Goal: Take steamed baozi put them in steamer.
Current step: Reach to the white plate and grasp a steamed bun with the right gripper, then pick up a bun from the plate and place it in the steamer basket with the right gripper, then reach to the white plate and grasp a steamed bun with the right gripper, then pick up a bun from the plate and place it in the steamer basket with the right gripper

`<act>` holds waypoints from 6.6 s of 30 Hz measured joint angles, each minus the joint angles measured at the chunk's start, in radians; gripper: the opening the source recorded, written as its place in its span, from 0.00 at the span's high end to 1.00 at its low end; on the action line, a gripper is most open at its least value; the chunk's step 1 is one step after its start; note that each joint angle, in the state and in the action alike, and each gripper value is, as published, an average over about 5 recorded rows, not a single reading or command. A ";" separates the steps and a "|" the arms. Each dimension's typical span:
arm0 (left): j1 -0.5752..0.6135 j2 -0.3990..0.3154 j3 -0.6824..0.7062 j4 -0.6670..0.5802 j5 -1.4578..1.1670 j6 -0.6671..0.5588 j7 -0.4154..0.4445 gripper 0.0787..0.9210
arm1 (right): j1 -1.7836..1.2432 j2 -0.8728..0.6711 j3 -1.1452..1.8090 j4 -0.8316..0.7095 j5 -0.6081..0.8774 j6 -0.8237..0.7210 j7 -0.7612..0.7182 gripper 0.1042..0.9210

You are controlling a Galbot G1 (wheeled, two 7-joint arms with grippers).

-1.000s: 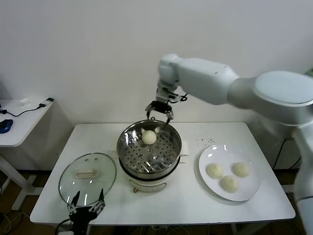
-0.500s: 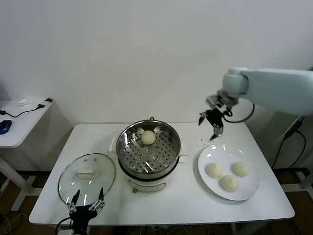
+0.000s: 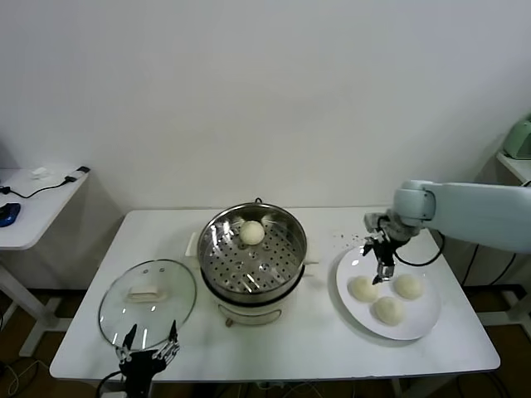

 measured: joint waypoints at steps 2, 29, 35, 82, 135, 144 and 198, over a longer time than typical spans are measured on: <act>0.003 -0.001 -0.001 0.002 0.000 -0.002 -0.002 0.12 | -0.031 0.001 0.018 -0.012 -0.010 -0.010 0.008 0.12; 0.016 -0.010 0.007 -0.013 0.003 0.003 -0.012 0.12 | -0.080 -0.022 0.119 -0.010 -0.066 -0.029 -0.004 0.46; 0.016 -0.010 0.009 -0.022 0.004 0.008 -0.011 0.12 | 0.101 0.013 0.065 0.000 0.002 -0.011 -0.066 0.46; 0.029 -0.002 0.034 -0.045 0.008 0.010 -0.011 0.12 | 0.050 0.683 0.165 -0.108 0.388 -0.264 0.247 0.46; 0.034 -0.027 0.052 -0.044 0.048 0.021 -0.006 0.12 | -0.020 -0.266 0.054 0.200 -0.157 -0.044 -0.024 0.12; 0.040 -0.027 0.051 -0.044 0.051 0.021 -0.006 0.12 | -0.168 -0.264 0.174 0.155 -0.196 -0.064 0.011 0.12; 0.047 -0.008 0.070 -0.053 0.062 0.013 -0.014 0.12 | 0.194 0.494 0.178 0.129 -0.362 0.636 -0.175 0.36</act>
